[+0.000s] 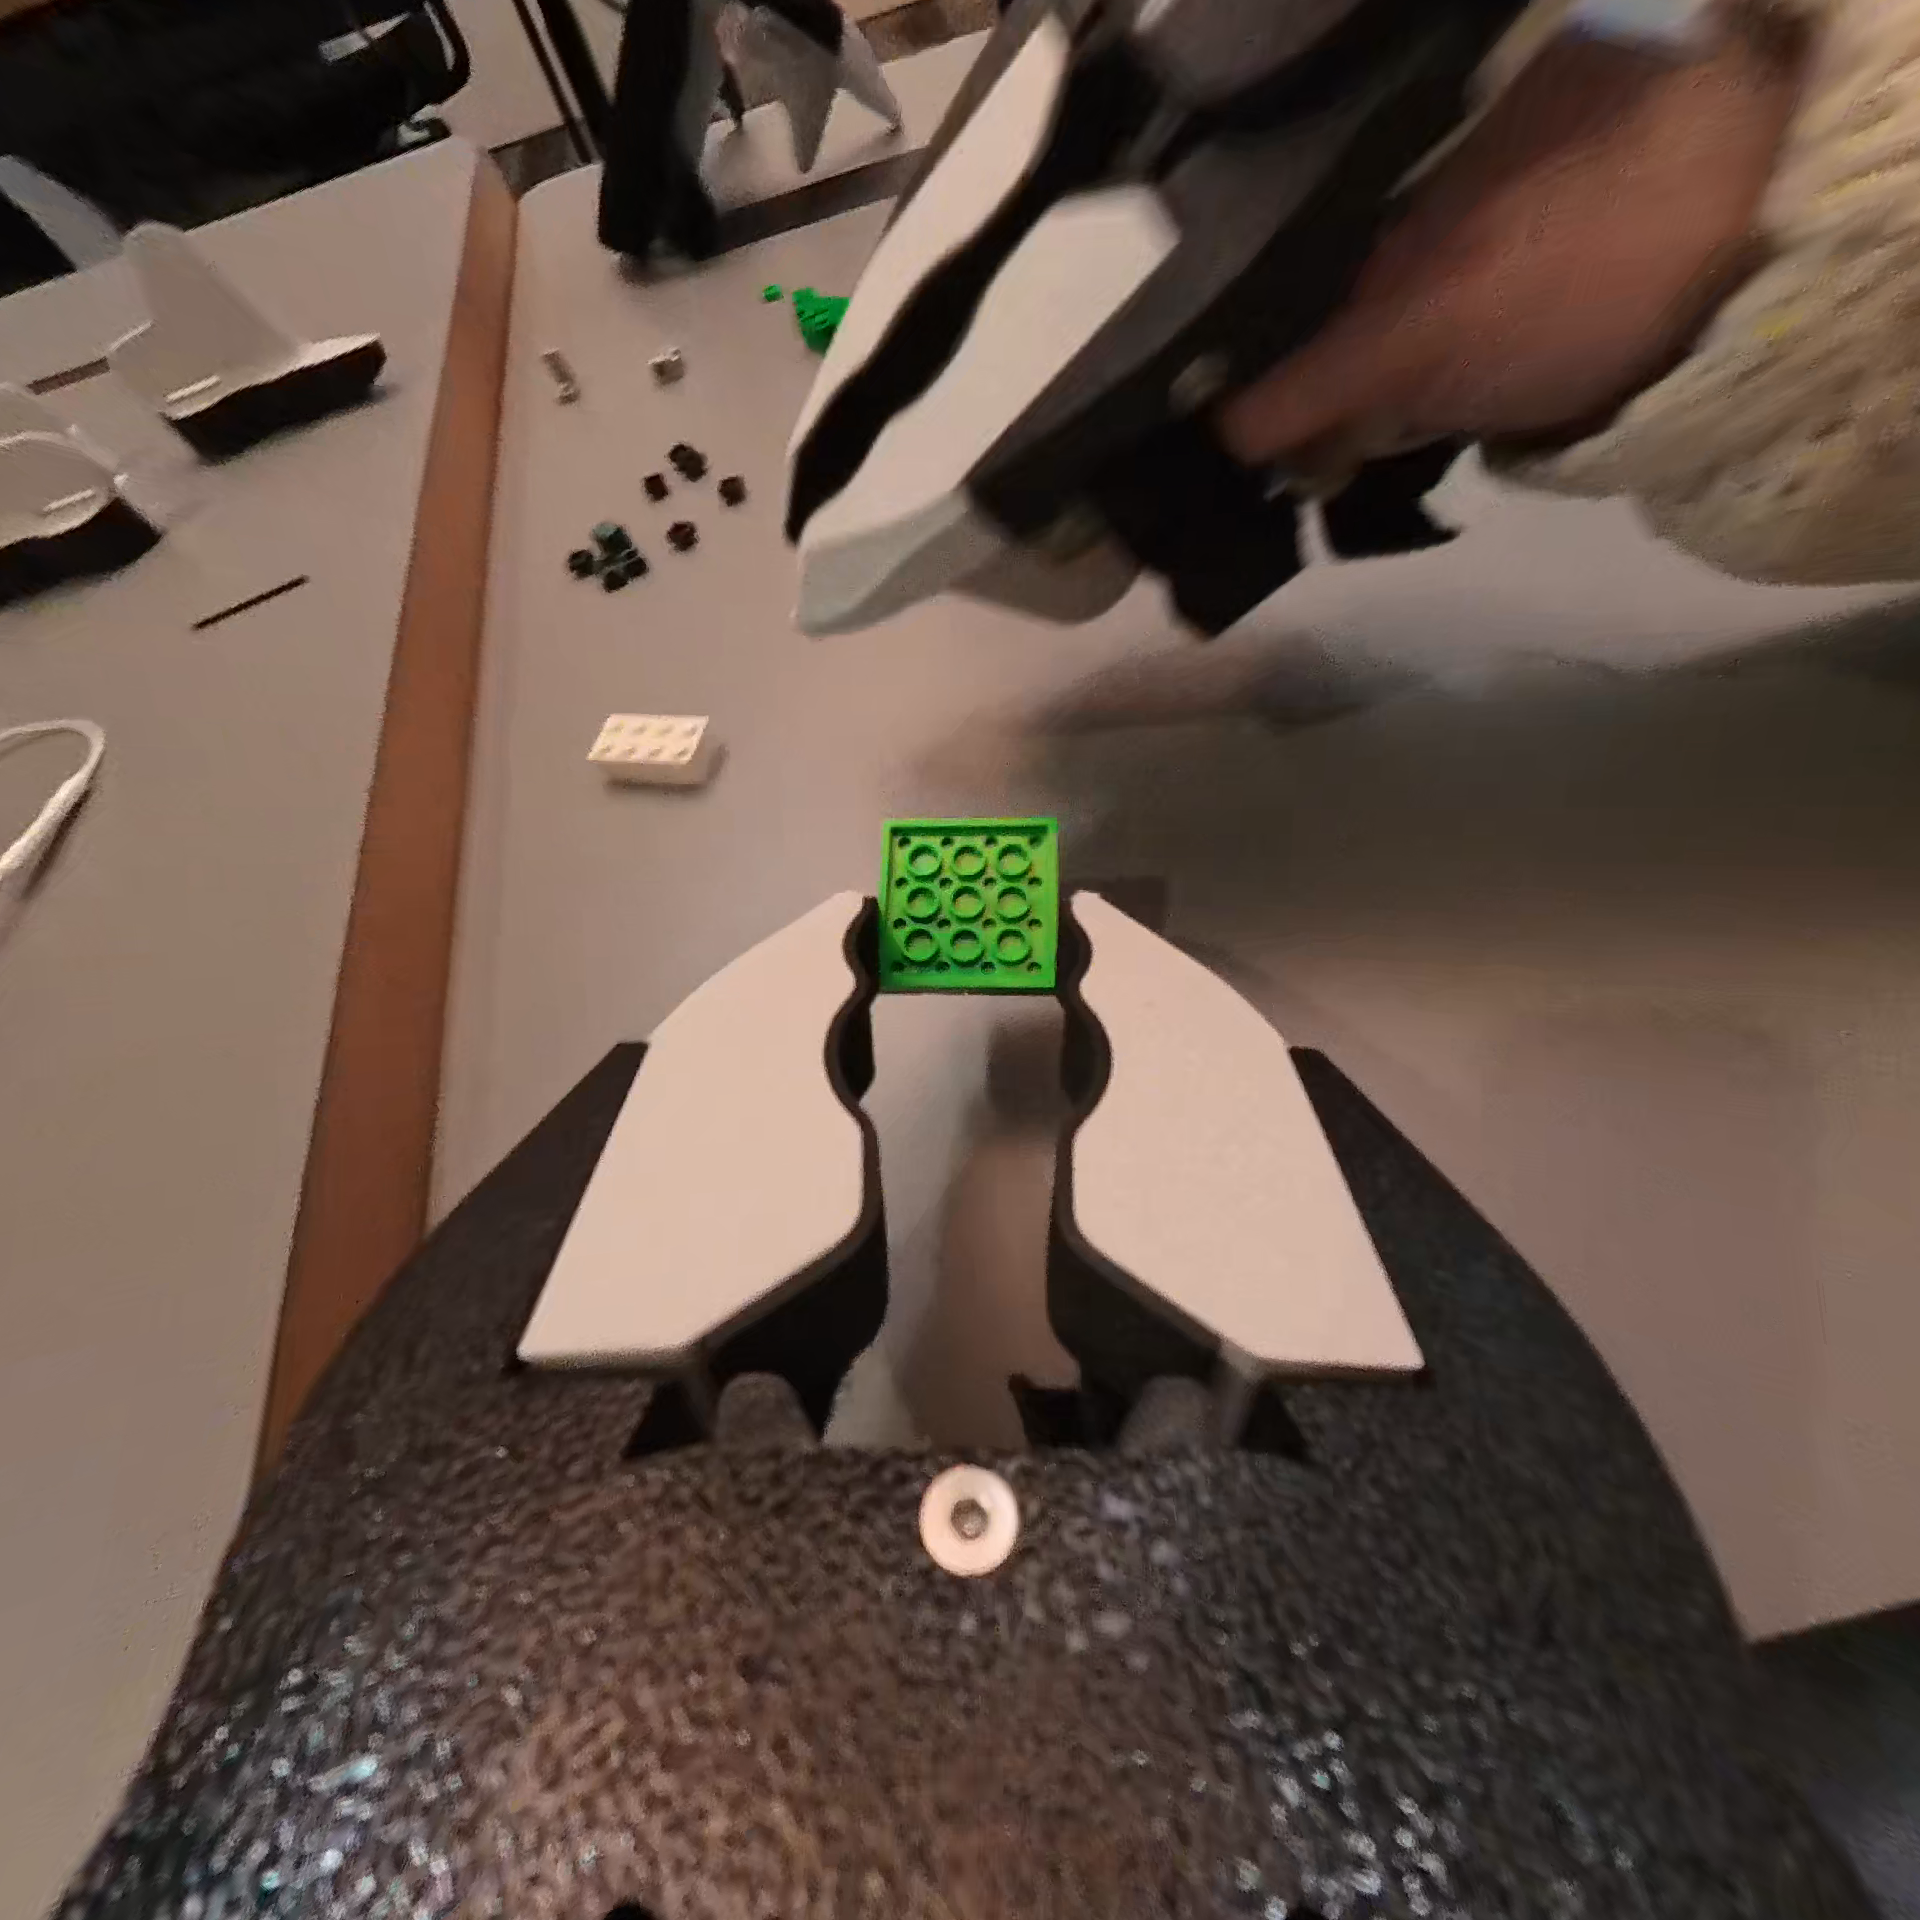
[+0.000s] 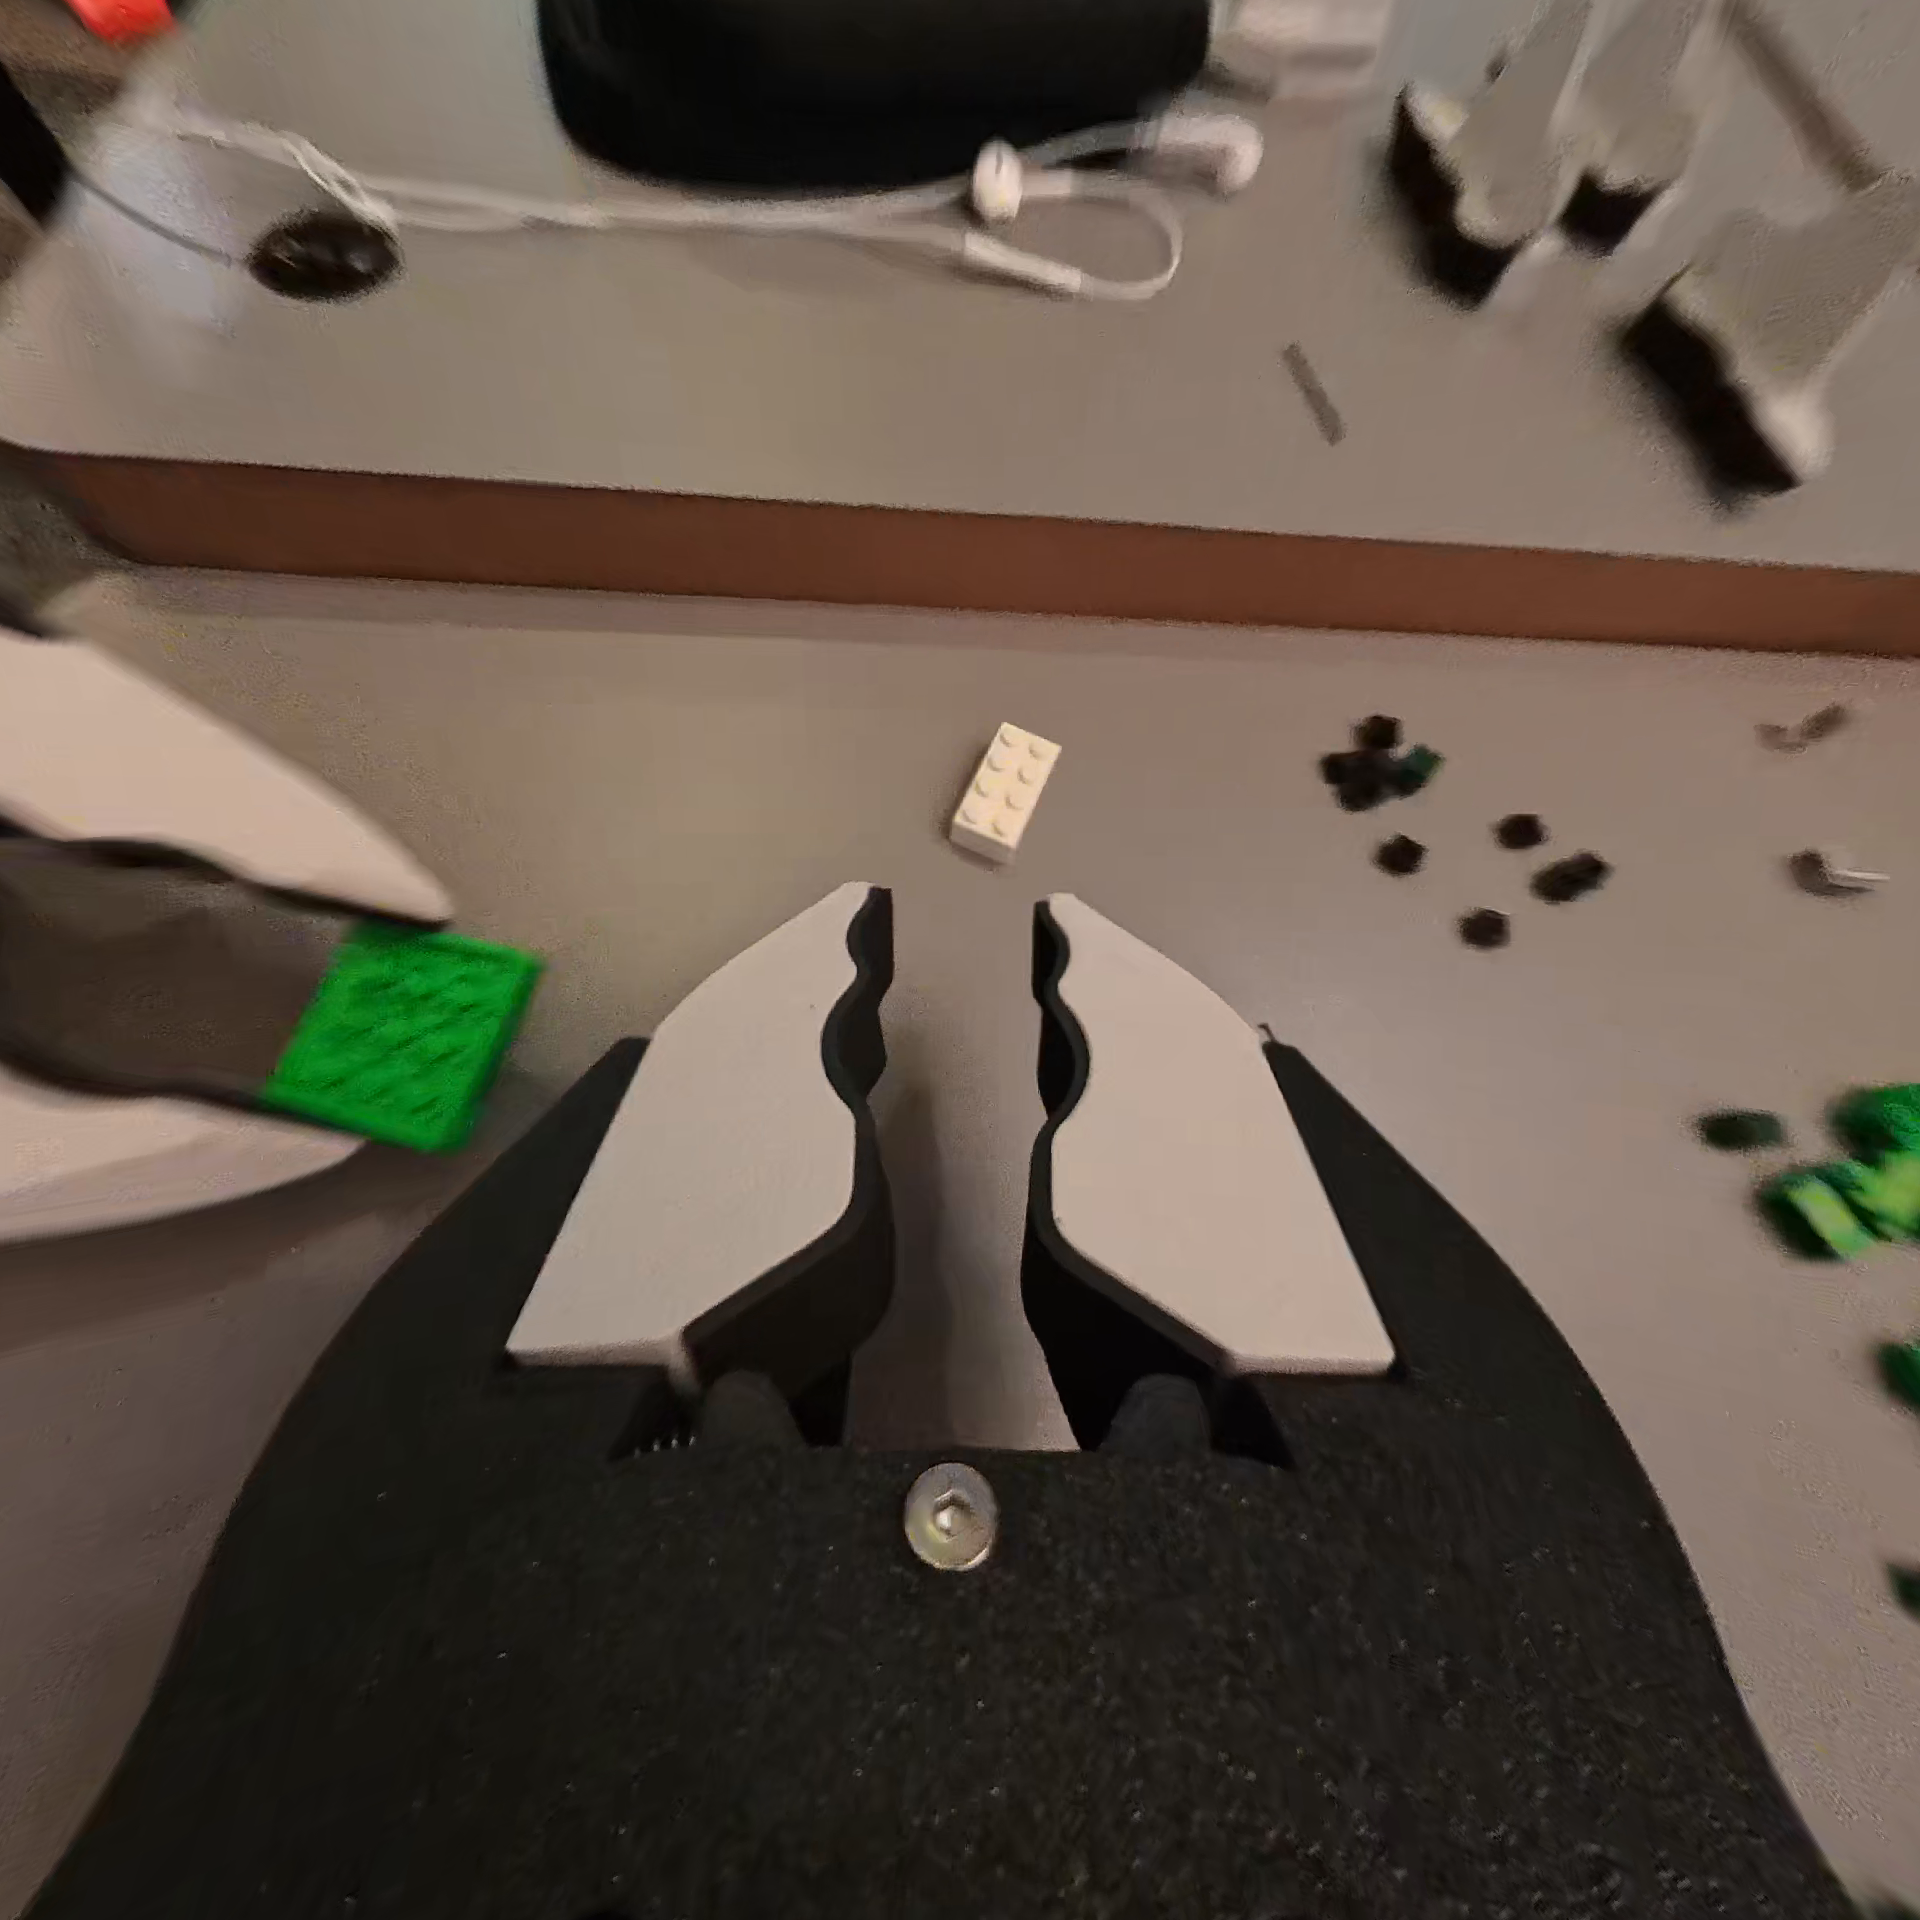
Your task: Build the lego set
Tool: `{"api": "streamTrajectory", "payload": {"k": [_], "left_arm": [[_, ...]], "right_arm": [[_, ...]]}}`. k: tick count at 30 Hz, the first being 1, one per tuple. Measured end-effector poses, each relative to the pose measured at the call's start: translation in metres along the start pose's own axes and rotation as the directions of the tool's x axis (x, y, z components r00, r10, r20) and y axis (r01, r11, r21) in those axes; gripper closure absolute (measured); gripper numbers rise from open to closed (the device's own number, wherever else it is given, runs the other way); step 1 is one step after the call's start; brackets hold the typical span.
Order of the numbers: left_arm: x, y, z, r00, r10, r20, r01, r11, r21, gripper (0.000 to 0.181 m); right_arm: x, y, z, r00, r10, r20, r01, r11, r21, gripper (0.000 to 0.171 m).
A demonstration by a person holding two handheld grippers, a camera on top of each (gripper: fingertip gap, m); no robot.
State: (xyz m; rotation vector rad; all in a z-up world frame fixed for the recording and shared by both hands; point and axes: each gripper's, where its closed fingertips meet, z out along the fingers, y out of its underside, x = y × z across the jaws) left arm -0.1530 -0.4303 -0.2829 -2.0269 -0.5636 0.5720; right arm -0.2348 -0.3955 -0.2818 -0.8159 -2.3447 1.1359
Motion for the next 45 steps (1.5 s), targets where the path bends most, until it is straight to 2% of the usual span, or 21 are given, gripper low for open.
{"api": "streamTrajectory", "payload": {"k": [2, 4, 10, 11, 12, 14, 17, 19, 22, 26, 29, 31, 33, 36, 39, 42, 44, 45], "left_arm": [[-0.007, 0.006, -0.008, 1.0, -0.015, 0.009, 0.015, 1.0, 0.002, 0.149], [-0.013, 0.01, -0.014, 0.999, -0.027, 0.017, 0.027, 1.0, 0.006, 0.149], [-0.028, 0.015, -0.022, 0.998, -0.037, 0.043, 0.036, 0.999, 0.025, 0.149], [-0.031, 0.013, -0.022, 0.998, -0.035, 0.05, 0.033, 0.999, 0.031, 0.149], [-0.035, 0.01, -0.022, 0.998, -0.033, 0.06, 0.03, 0.999, 0.038, 0.149], [-0.043, 0.003, -0.019, 0.996, -0.029, 0.087, 0.024, 0.998, 0.056, 0.149], [-0.049, -0.013, -0.011, 0.996, -0.036, 0.08, 0.028, 0.995, 0.097, 0.149], [-0.037, -0.023, 0.0, 1.0, -0.032, 0.0, 0.031, 0.993, 0.111, 0.149], [-0.002, -0.033, 0.02, 0.989, 0.006, -0.147, 0.009, 0.995, 0.099, 0.149], [0.061, -0.04, 0.041, 0.927, 0.074, -0.367, -0.066, 0.997, 0.035, 0.149], [0.105, -0.05, 0.053, 0.875, 0.181, -0.449, -0.179, 0.983, 0.047, 0.149], [0.128, -0.057, 0.058, 0.838, 0.252, -0.484, -0.247, 0.966, 0.075, 0.149], [0.149, -0.063, 0.06, 0.786, 0.3, -0.54, -0.287, 0.952, 0.11, 0.149], [0.176, -0.063, 0.06, 0.672, 0.414, -0.614, -0.397, 0.901, 0.174, 0.149], [0.191, -0.059, 0.067, 0.6, 0.482, -0.638, -0.483, 0.854, 0.192, 0.149], [0.2, -0.061, 0.07, 0.56, 0.487, -0.67, -0.486, 0.848, 0.21, 0.149], [0.203, -0.063, 0.071, 0.549, 0.472, -0.69, -0.466, 0.858, 0.217, 0.149], [0.204, -0.064, 0.071, 0.544, 0.467, -0.697, -0.453, 0.863, 0.224, 0.149]], "right_arm": [[-0.001, 0.011, 0.033, 1.0, 0.03, 0.004, -0.029, 0.994, -0.108, 0.138], [-0.005, 0.013, 0.05, 0.996, 0.089, 0.021, -0.085, 0.988, -0.131, 0.136], [0.003, 0.008, 0.06, 0.994, 0.107, -0.023, -0.11, 0.982, -0.154, 0.139], [0.003, 0.009, 0.06, 0.994, 0.106, -0.019, -0.108, 0.981, -0.163, 0.147], [0.004, 0.009, 0.06, 0.996, 0.088, -0.016, -0.089, 0.982, -0.168, 0.153], [0.0, 0.011, 0.054, 1.0, 0.023, 0.018, -0.019, 0.983, -0.181, 0.153], [-0.018, 0.013, 0.02, 0.98, -0.156, 0.12, 0.172, 0.975, -0.138, 0.153], [-0.03, 0.022, -0.012, 0.95, -0.272, 0.157, 0.292, 0.948, -0.124, 0.153], [-0.045, 0.04, -0.057, 0.913, -0.365, 0.183, 0.389, 0.914, -0.119, 0.153], [-0.05, 0.054, -0.111, 0.93, -0.341, 0.134, 0.354, 0.932, -0.082, 0.154], [-0.048, 0.068, -0.15, 0.96, -0.259, 0.107, 0.267, 0.961, -0.07, 0.155], [-0.038, 0.091, -0.179, 0.964, -0.251, 0.083, 0.262, 0.95, -0.168, 0.155], [-0.027, 0.125, -0.21, 0.973, -0.209, 0.098, 0.23, 0.916, -0.33, 0.155], [-0.019, 0.178, -0.249, 0.982, -0.129, 0.134, 0.184, 0.795, -0.579, 0.154], [-0.024, 0.203, -0.254, 0.978, -0.076, 0.193, 0.187, 0.724, -0.664, 0.155], [-0.018, 0.213, -0.243, 0.979, -0.108, 0.174, 0.198, 0.709, -0.676, 0.154], [-0.013, 0.205, -0.24, 0.987, -0.114, 0.117, 0.162, 0.765, -0.623, 0.137], [-0.015, 0.191, -0.235, 0.988, -0.116, 0.101, 0.152, 0.839, -0.523, 0.127]]}}
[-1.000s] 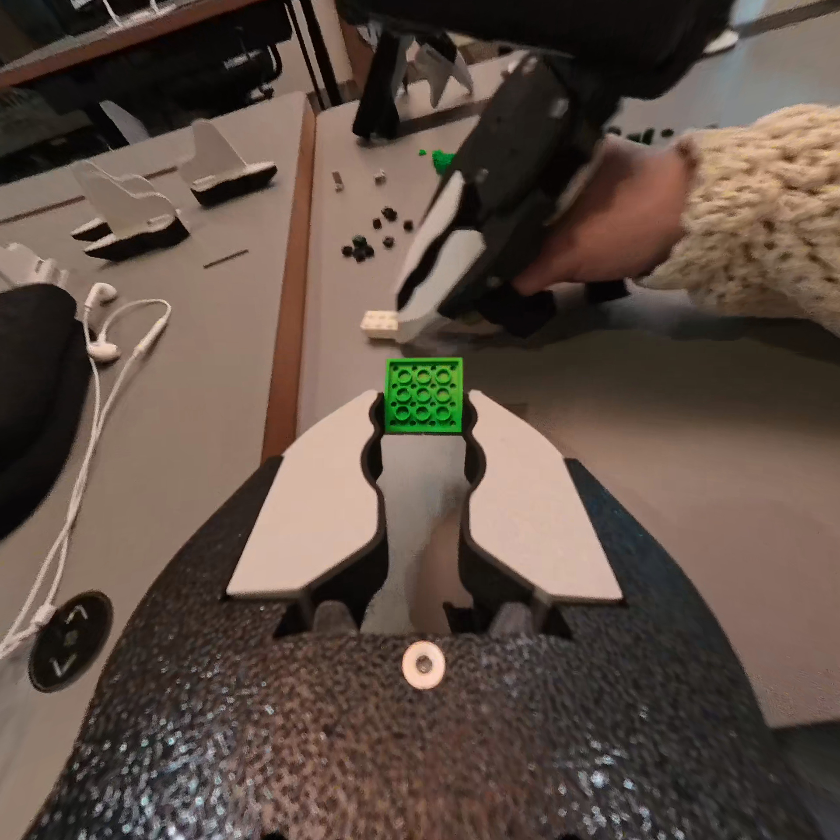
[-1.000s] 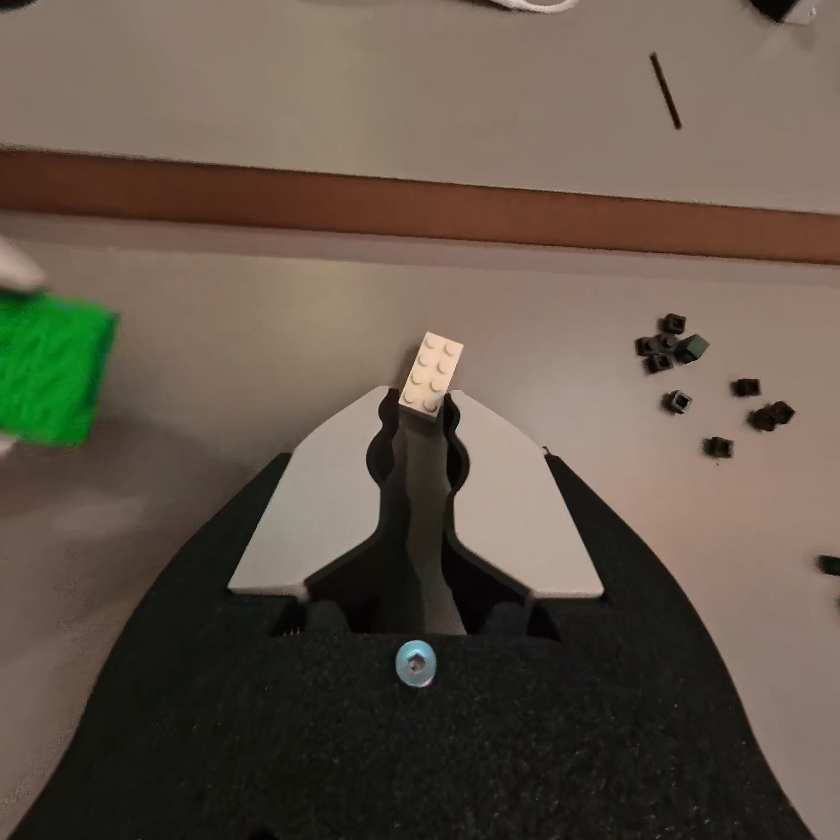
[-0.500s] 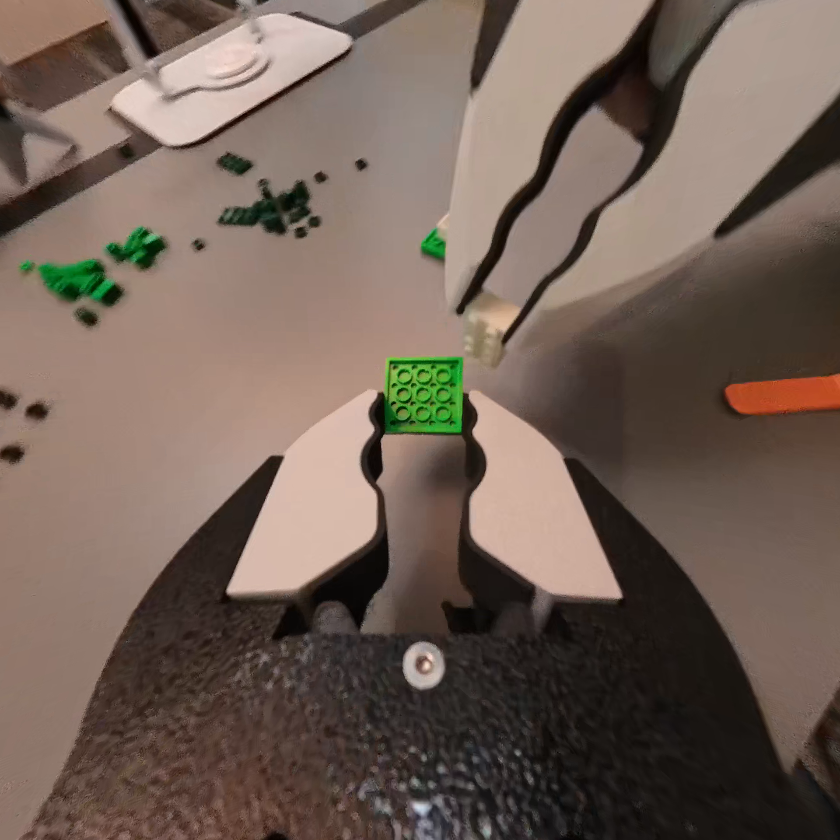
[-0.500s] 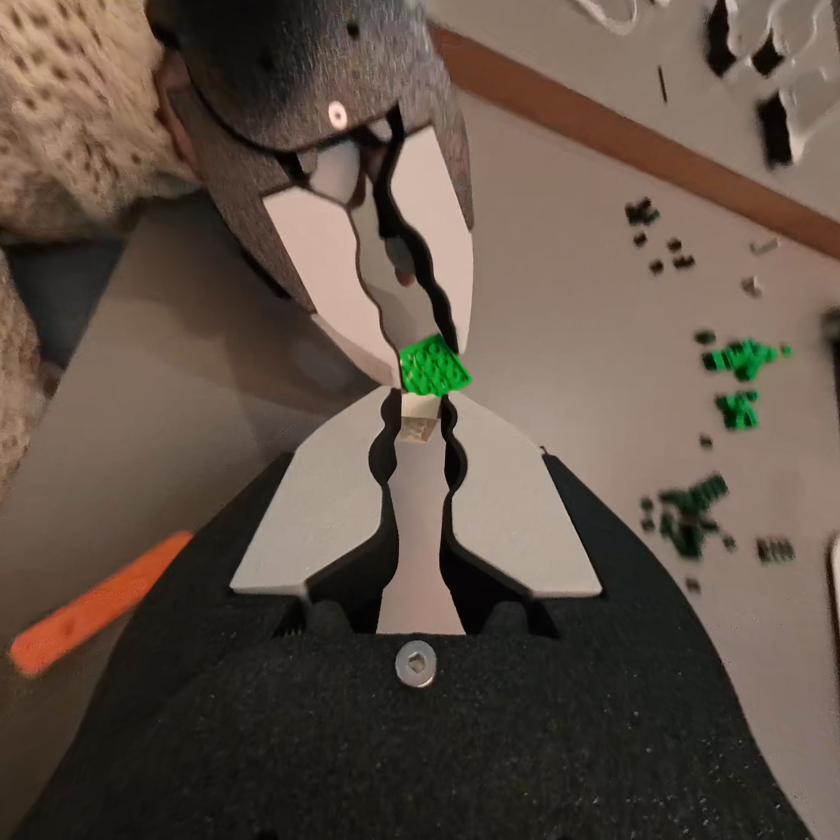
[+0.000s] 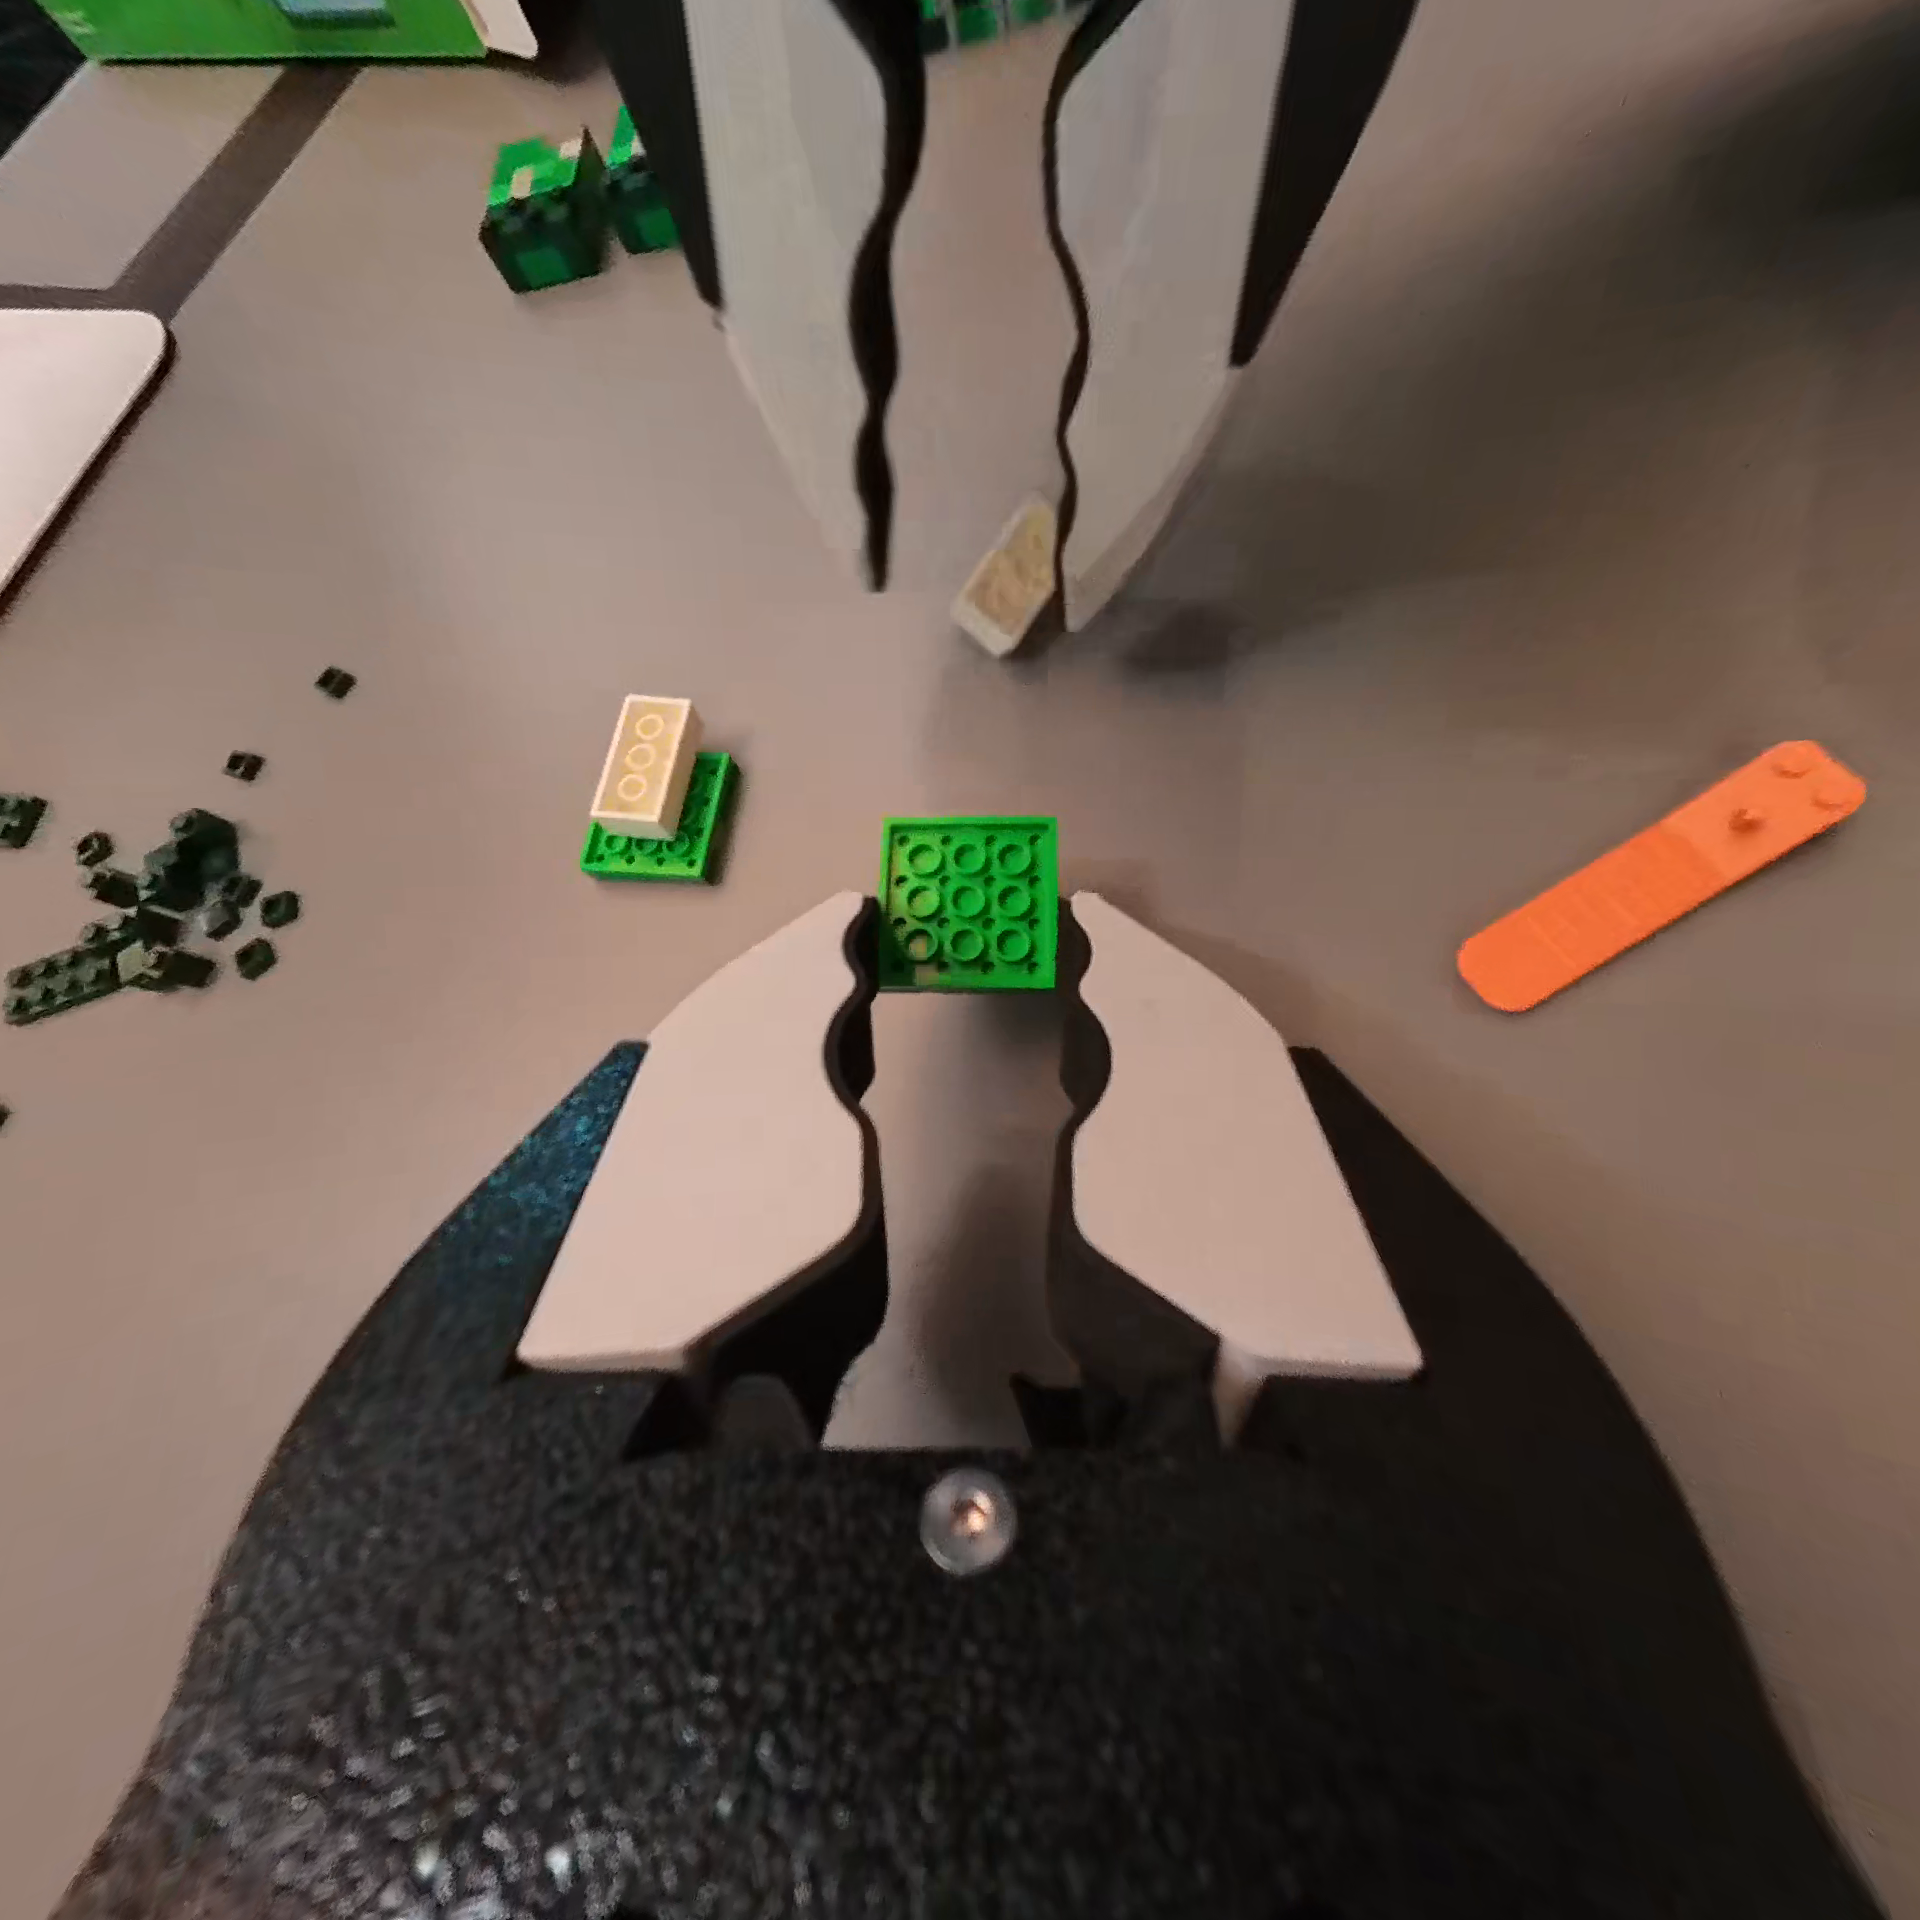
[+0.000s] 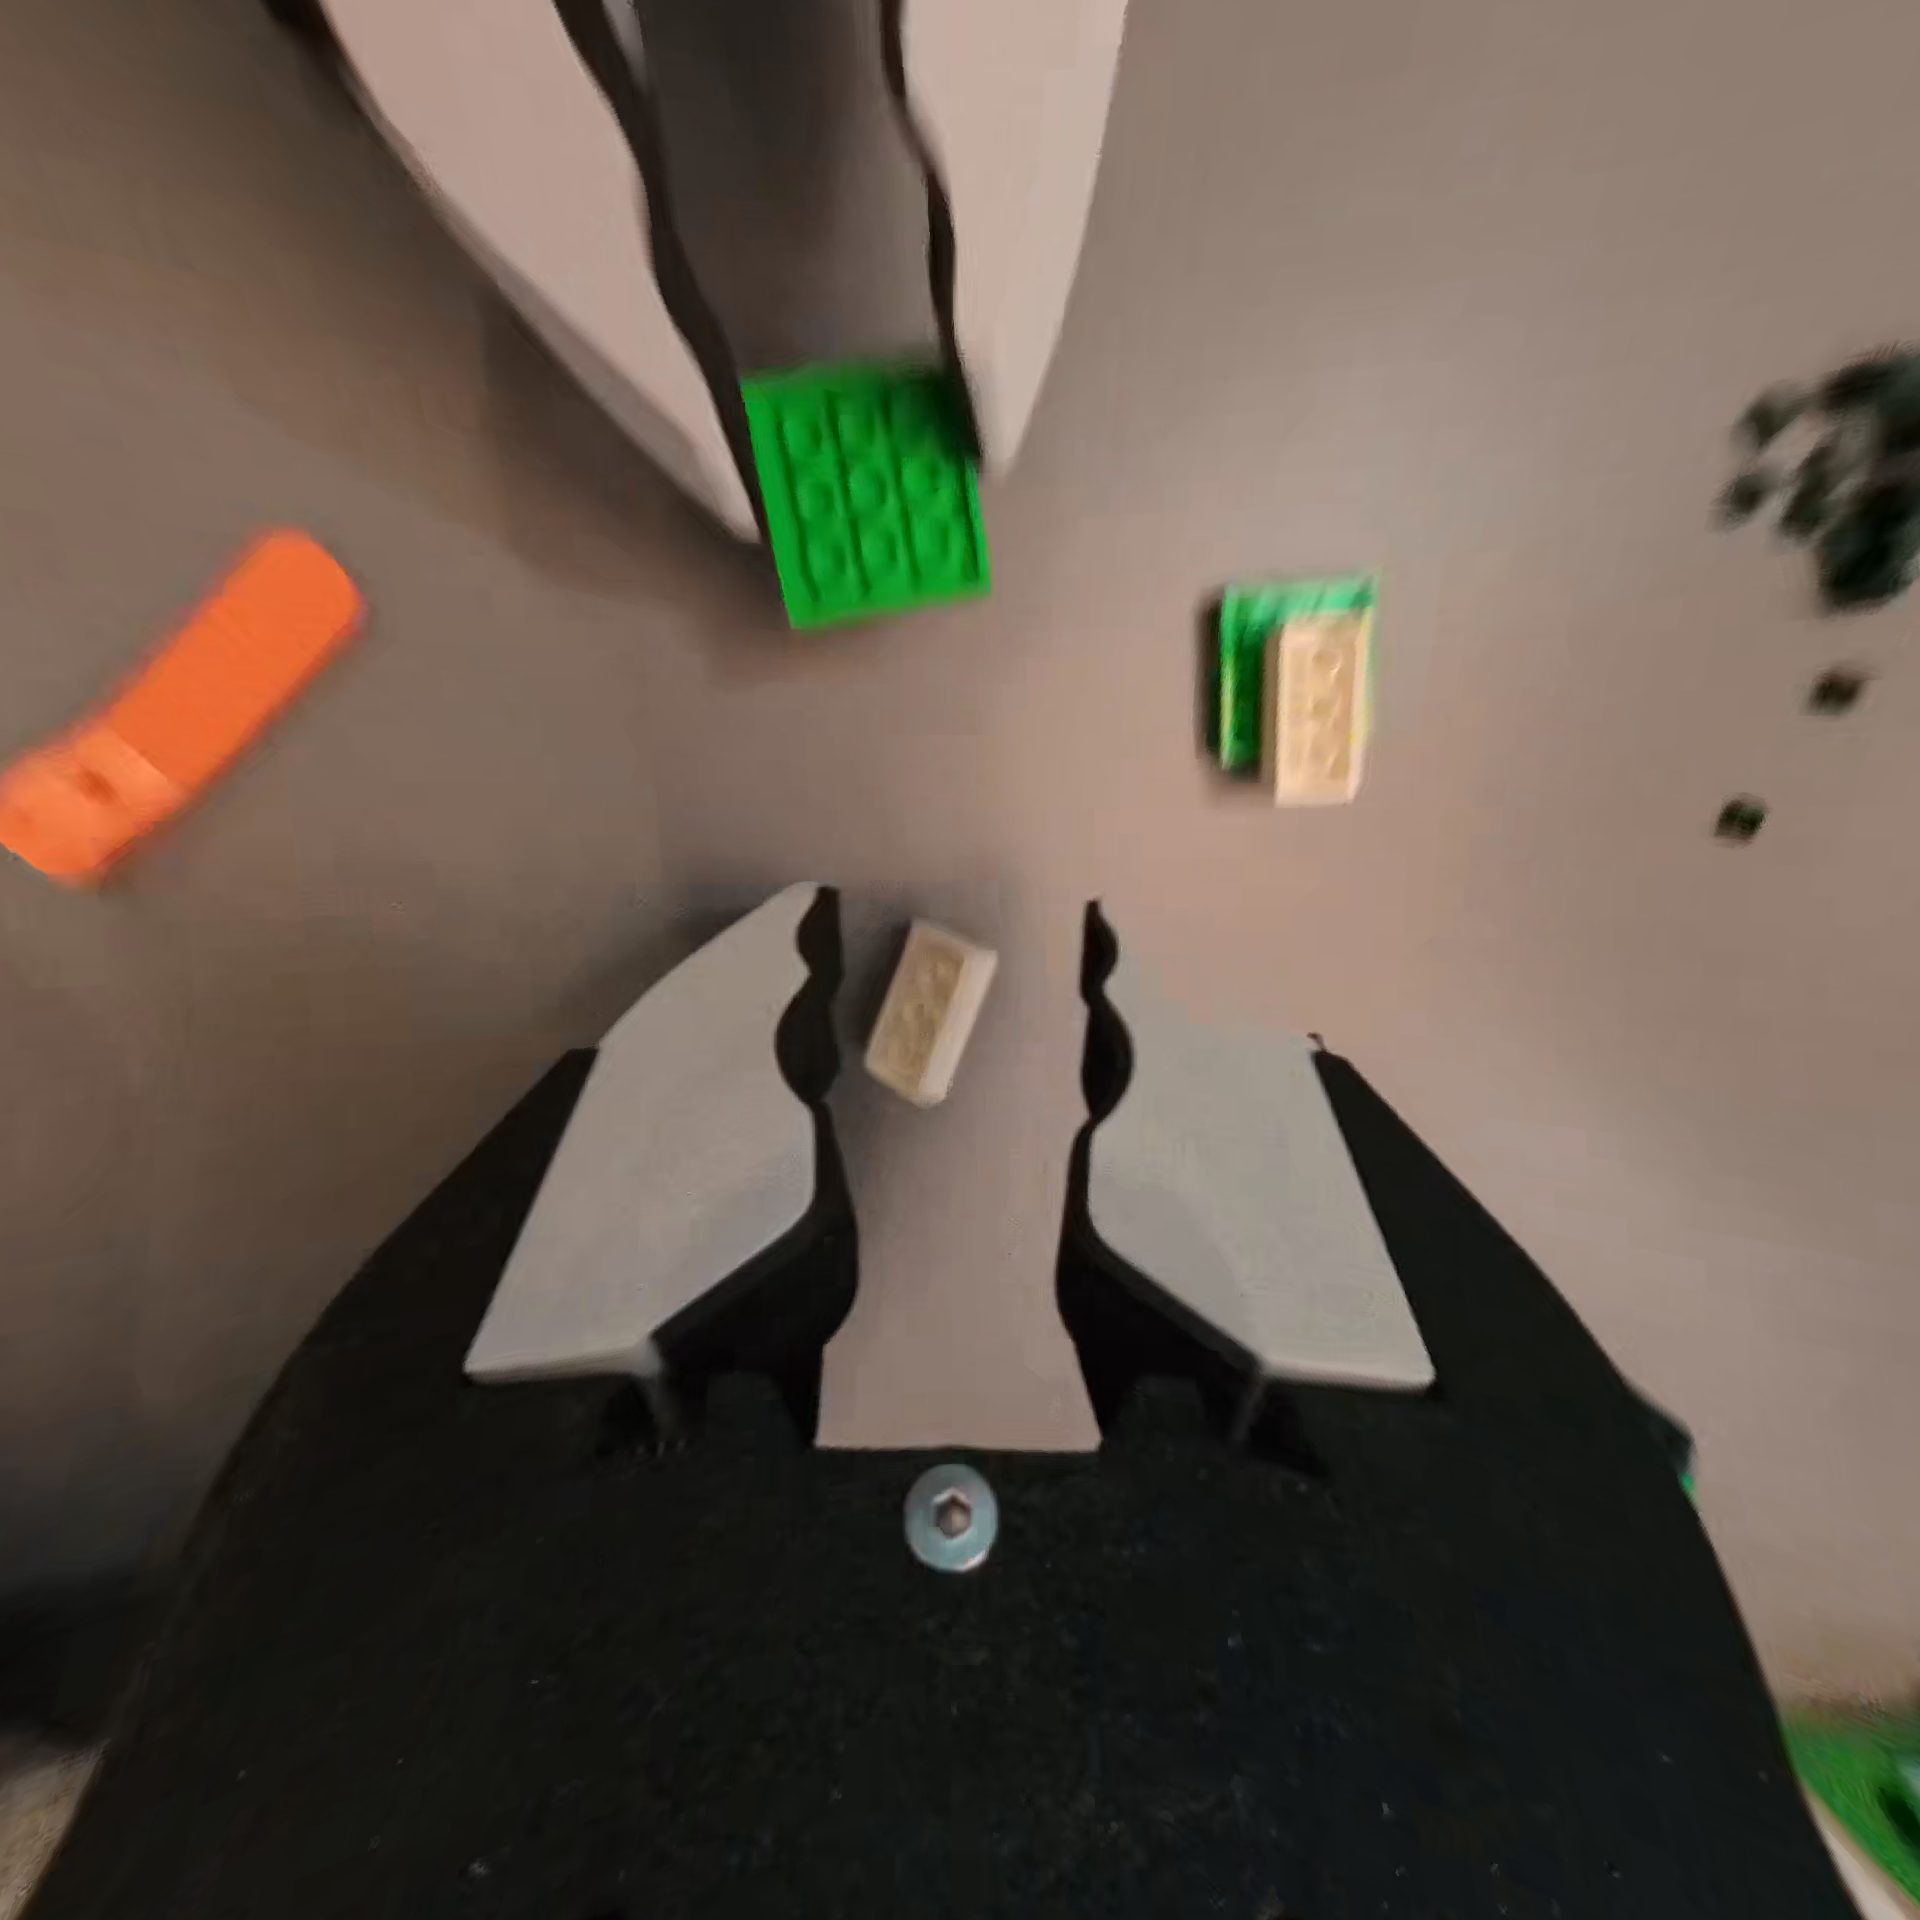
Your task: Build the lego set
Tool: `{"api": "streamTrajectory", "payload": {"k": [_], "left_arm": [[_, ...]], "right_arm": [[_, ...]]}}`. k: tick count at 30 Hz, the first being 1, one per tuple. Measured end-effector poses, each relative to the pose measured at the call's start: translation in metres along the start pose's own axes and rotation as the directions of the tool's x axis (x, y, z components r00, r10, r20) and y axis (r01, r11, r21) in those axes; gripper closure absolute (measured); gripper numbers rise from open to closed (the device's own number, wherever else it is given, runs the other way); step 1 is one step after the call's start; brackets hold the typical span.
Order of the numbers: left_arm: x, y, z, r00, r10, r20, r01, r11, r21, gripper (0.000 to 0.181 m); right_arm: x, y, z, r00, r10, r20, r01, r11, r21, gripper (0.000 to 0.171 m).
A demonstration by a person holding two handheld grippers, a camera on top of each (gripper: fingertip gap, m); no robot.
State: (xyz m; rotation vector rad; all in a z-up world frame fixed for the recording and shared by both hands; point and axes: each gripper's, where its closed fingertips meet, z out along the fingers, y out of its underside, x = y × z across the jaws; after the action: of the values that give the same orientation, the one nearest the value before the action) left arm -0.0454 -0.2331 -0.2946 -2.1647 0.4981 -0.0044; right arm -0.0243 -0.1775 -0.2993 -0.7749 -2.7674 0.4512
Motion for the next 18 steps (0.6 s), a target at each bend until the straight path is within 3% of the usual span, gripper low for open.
{"api": "streamTrajectory", "payload": {"k": [2, 4, 7, 10, 13, 18], "left_arm": [[0.003, -0.006, 0.0, 1.0, 0.004, -0.026, -0.003, 0.999, 0.038, 0.149], [0.005, -0.011, 0.002, 0.999, 0.024, -0.032, -0.022, 0.998, 0.063, 0.149], [0.01, -0.018, 0.005, 0.997, 0.045, -0.061, -0.039, 0.995, 0.093, 0.149], [0.012, -0.022, 0.007, 0.996, 0.056, -0.073, -0.048, 0.993, 0.104, 0.149], [0.014, -0.023, 0.008, 0.994, 0.077, -0.083, -0.07, 0.993, 0.094, 0.149], [0.009, -0.031, 0.01, 0.998, 0.052, -0.021, -0.048, 0.988, 0.149, 0.145]], "right_arm": [[-0.013, -0.038, -0.013, 0.999, 0.007, 0.044, -0.02, 0.95, 0.313, 0.124], [-0.02, -0.053, -0.019, 0.998, -0.002, 0.056, -0.023, 0.895, 0.446, 0.124], [-0.019, -0.045, -0.011, 0.996, -0.077, -0.054, 0.093, 0.899, 0.427, 0.123], [-0.024, -0.037, -0.003, 0.998, -0.069, -0.002, 0.063, 0.908, 0.414, 0.121], [-0.023, -0.032, -0.002, 0.997, -0.076, -0.001, 0.07, 0.901, 0.427, 0.138], [-0.02, -0.027, -0.008, 0.998, -0.061, 0.001, 0.053, 0.883, 0.467, 0.138]]}}
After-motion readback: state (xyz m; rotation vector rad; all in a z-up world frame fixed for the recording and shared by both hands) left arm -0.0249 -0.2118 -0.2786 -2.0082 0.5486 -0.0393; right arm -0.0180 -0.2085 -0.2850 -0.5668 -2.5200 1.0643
